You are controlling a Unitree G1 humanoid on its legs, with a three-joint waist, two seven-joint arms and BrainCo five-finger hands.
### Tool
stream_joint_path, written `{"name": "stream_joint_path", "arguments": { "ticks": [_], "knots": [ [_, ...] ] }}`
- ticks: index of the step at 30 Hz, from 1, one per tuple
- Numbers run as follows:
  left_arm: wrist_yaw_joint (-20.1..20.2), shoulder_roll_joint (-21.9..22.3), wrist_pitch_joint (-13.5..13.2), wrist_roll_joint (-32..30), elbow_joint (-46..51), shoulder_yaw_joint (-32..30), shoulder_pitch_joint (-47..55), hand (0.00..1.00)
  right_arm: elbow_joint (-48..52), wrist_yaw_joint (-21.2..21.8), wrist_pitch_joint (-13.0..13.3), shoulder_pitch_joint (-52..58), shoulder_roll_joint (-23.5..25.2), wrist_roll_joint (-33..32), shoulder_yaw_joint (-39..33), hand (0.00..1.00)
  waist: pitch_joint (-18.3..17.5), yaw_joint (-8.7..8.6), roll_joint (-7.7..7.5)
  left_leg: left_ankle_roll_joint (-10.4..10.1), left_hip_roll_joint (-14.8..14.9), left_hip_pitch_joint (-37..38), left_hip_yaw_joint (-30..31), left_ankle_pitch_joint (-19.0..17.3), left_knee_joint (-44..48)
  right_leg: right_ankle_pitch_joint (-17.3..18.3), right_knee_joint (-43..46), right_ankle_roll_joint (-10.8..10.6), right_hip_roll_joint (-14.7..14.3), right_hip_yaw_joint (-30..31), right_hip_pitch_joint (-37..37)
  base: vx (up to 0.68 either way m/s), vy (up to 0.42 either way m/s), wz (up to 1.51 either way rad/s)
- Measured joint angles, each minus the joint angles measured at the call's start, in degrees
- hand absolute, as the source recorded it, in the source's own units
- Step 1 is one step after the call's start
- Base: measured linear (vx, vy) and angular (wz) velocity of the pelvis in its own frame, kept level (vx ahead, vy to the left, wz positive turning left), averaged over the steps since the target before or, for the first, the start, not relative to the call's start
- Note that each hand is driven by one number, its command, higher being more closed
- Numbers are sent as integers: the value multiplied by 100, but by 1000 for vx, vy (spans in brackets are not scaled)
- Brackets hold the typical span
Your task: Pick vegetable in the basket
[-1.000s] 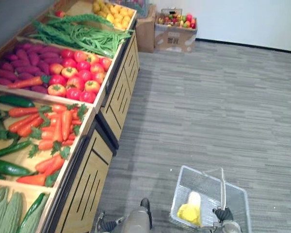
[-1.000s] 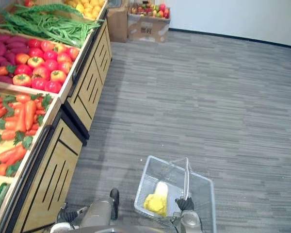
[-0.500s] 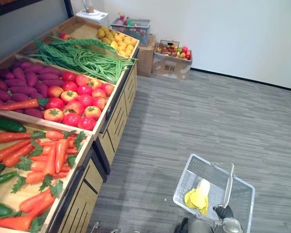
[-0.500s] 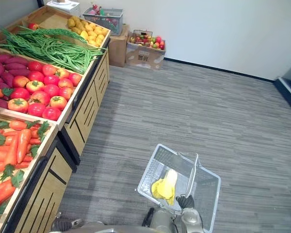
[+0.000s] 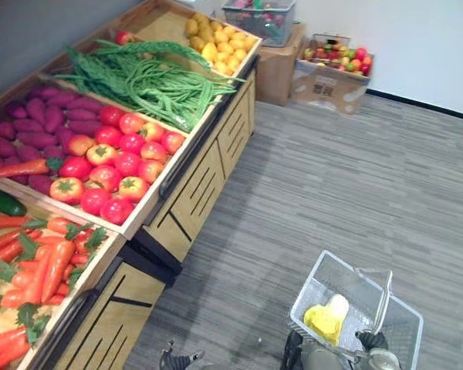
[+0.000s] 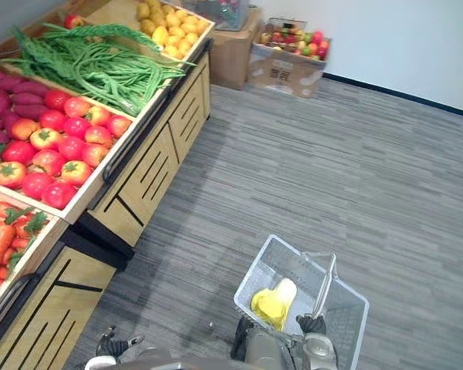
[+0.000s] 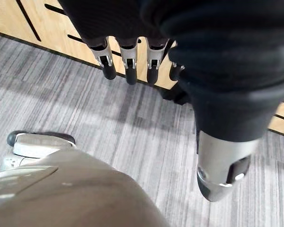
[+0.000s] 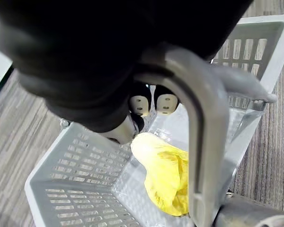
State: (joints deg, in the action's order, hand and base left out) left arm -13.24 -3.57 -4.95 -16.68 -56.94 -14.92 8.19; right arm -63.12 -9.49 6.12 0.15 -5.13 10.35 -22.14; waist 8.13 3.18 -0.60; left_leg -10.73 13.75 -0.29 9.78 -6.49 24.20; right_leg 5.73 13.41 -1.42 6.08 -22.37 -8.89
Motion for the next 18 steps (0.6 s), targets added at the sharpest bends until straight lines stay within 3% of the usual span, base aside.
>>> {"name": "stream_joint_path", "arguments": {
  "ticks": [1,2,3,4,5,6,7,8,9,11,12,16,18],
  "knots": [
    [-8,-21,-1,77,8,1,-4,0,-107,-13,-30,71,-60,-22,-6,100,54,20,-96,-93,13,-328,-172,10,567,-1,-271,1,82,-283,382,349,-101,140],
    [-12,-29,0,81,10,6,-3,0,-114,-21,-60,119,-64,-27,-10,100,54,21,-97,-140,25,-503,-351,-82,827,-1,-379,0,131,-436,566,280,-50,149],
    [-18,-54,1,99,10,7,-4,0,-133,-35,-69,192,-86,-26,-82,100,73,-2,-130,-69,69,-848,-989,-289,1135,-2,-487,-1,254,-779,880,222,8,159],
    [-32,-79,-1,246,42,3,-8,0,-152,-35,-68,262,-86,-26,-227,100,89,-3,-164,106,128,-1167,-1790,-415,1138,-2,-522,-2,393,-1125,1135,204,42,158],
    [-45,-79,-2,300,61,6,-9,0,-158,-41,-68,290,-99,-33,-247,100,90,4,-166,209,144,-1287,-2171,-420,1016,-2,-524,-3,436,-1277,1229,181,98,156],
    [-58,-71,0,305,108,29,-6,0,-163,-36,-73,313,-165,-37,-351,100,75,1,-139,520,133,-1464,-2930,-197,462,-1,-518,-6,482,-1568,1393,220,223,142],
    [-79,-66,1,307,101,106,-5,0,-163,-41,-78,324,-160,-42,-488,100,44,8,-61,936,26,-1599,-3606,230,-93,47,-503,-140,448,-1782,1525,182,203,144],
    [-94,-74,3,298,97,115,-2,0,-185,-40,-91,329,-103,-56,-531,100,-14,-2,-93,1035,-51,-1538,-3816,180,-226,121,-509,-277,484,-1851,1562,243,238,142],
    [-138,-160,12,302,97,113,-13,0,-209,-25,-87,318,18,-89,-575,100,-91,-20,-294,1102,-403,-1483,-3815,224,-710,180,-537,-368,637,-1928,1525,168,131,106],
    [-162,-215,24,302,73,101,-9,0,-205,-20,-83,194,129,-136,-581,100,-62,8,-470,1327,-777,-1451,-3715,381,-1264,137,-622,-425,746,-1961,1518,224,169,95],
    [-161,-240,55,291,-21,107,16,0,-204,-15,-85,126,170,-135,-583,100,-62,28,-508,1359,-913,-1439,-3620,400,-1346,123,-649,-450,805,-1950,1579,181,101,69],
    [-161,-206,58,283,-25,97,210,0,-105,10,-86,10,376,-129,-502,100,-8,213,-489,1336,-970,-993,-3600,414,-1548,-63,-641,-553,802,-1812,1932,81,-31,12],
    [-147,-145,58,231,-128,-17,223,0,-36,15,-71,-4,431,-120,-442,100,-42,208,-472,1271,-1022,-792,-3542,699,-2141,-218,-567,-722,760,-1814,1902,-5,-103,14]
  ]
}}
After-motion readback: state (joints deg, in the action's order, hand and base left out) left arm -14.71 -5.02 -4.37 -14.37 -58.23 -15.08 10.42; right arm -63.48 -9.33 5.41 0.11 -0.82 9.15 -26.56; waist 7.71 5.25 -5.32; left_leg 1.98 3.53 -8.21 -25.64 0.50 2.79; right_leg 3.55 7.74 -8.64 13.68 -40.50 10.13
